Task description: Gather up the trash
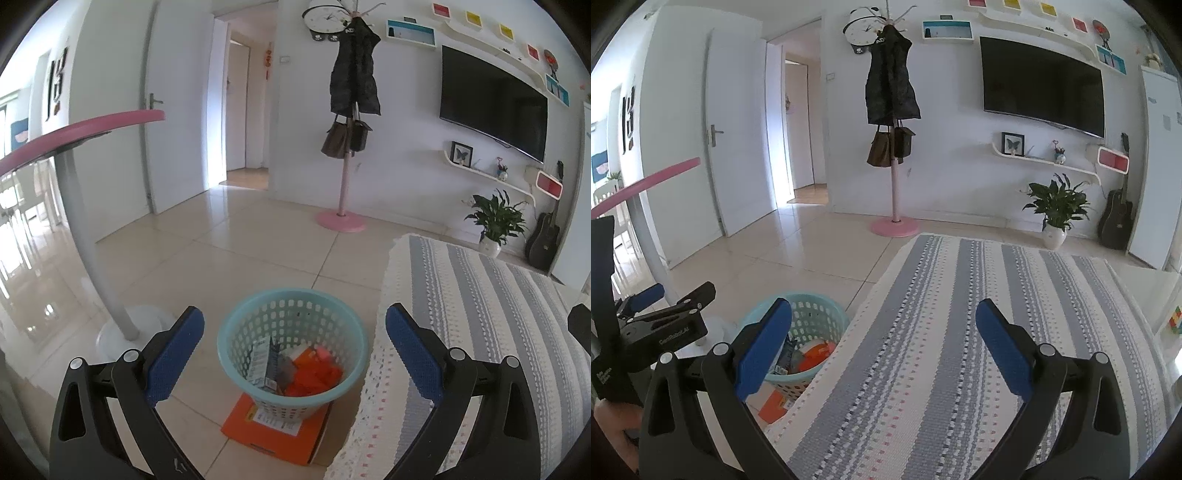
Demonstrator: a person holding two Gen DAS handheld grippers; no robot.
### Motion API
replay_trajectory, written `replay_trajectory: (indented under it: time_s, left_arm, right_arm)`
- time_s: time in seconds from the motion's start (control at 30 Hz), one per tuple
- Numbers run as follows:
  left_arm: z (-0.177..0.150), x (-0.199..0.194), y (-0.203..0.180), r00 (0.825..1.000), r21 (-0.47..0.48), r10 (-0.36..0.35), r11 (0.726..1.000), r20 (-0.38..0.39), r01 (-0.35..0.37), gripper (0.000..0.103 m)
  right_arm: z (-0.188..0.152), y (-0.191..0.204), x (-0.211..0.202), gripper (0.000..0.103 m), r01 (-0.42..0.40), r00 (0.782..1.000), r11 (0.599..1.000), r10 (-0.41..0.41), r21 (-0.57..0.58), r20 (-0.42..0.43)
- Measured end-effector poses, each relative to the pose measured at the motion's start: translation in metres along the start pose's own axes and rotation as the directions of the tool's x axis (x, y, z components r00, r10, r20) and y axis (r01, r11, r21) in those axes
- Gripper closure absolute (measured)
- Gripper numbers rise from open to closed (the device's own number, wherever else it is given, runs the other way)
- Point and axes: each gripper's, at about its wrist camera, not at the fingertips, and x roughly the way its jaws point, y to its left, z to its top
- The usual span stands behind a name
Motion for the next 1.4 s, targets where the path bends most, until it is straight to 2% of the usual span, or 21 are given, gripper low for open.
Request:
replay_trajectory:
  time_s: [0.23,0.47,0.77,1.07,1.4]
  left_arm:
    - [-0.001,-0.008,-0.005,0.999,0.022,-0.043,0.999,0.017,0.042,0.008]
    - [0.001,-0.02,-0.022,0.996,0.13,0.05,0.99,0.069,-0.059,0.007]
    - [0.01,-0.039,-0.02,0.996,0.09,-0.031,0.996,0.08,0.024,0.007]
    - [0.013,-0.051,-0.024,0.988,0.107,0.044,0.992,0.15,-0.06,0.007]
    - [0.016,-0.045,-0.017,0.991,0.067,0.069,0.995,0.116,-0.077,0.007]
  right_arm:
    - [0.009,0.001,-0.011,0.008,0.014,0.999,1.0,-0.013,-0.023,0.036]
    - [0.009,-0.001,-0.014,0.008,0.019,0.999,0.999,-0.018,-0.038,0.032]
    - [0.012,-0.007,-0.012,0.008,-0.062,0.998,0.998,0.062,0.021,0.0]
    - [0.014,-0.005,-0.014,0.008,-0.065,0.998,0.998,0.065,0.02,0.003]
    - [0.012,-0.015,-0.011,0.008,-0.073,0.997,0.995,0.074,0.064,-0.012]
